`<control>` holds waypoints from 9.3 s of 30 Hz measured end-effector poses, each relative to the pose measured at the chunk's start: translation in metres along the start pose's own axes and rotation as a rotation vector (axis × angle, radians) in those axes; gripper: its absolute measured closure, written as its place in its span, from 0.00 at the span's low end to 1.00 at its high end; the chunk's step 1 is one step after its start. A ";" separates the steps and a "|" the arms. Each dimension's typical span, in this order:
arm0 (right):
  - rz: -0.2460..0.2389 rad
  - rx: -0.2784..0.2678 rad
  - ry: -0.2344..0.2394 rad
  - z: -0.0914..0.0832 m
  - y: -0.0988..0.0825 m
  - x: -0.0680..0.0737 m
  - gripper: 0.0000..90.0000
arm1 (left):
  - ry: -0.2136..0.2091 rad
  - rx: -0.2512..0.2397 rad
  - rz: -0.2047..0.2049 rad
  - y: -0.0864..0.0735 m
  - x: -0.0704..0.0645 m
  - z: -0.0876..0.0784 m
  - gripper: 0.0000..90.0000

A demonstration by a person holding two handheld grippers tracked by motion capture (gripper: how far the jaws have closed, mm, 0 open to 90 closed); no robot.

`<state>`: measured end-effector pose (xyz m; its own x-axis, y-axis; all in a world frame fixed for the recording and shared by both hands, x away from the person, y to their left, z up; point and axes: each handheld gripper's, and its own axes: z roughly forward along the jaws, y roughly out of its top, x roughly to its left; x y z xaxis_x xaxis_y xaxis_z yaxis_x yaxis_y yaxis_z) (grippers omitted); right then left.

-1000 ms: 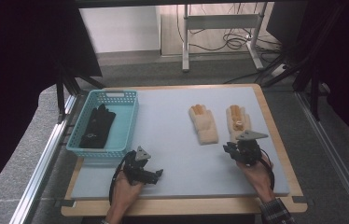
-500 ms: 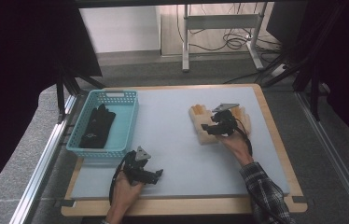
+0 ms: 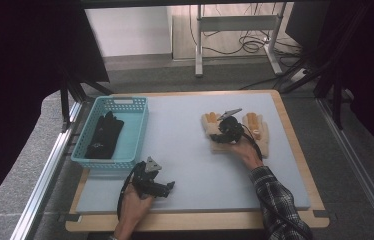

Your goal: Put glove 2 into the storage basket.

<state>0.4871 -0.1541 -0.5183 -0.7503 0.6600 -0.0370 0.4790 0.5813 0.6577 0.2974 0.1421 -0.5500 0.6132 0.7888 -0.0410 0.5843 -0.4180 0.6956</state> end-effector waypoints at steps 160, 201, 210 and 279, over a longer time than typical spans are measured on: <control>0.120 -0.204 0.003 -0.085 -0.046 0.111 0.50 | 0.001 -0.002 0.002 0.000 0.000 0.000 0.02; 0.031 -0.125 0.153 -0.052 -0.078 0.121 0.90 | 0.002 -0.012 -0.023 -0.001 0.001 0.000 0.07; 0.015 -0.123 0.148 -0.035 -0.060 0.132 0.90 | 0.004 -0.012 -0.023 -0.001 0.000 0.000 0.06; 0.156 -0.102 -0.159 -0.112 -0.145 0.035 0.23 | -0.095 0.046 0.039 0.088 -0.008 0.006 0.04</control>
<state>0.3405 -0.2685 -0.5309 -0.5855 0.8096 -0.0416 0.5290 0.4205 0.7371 0.3471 0.0959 -0.4925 0.6822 0.7263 -0.0842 0.5818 -0.4694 0.6642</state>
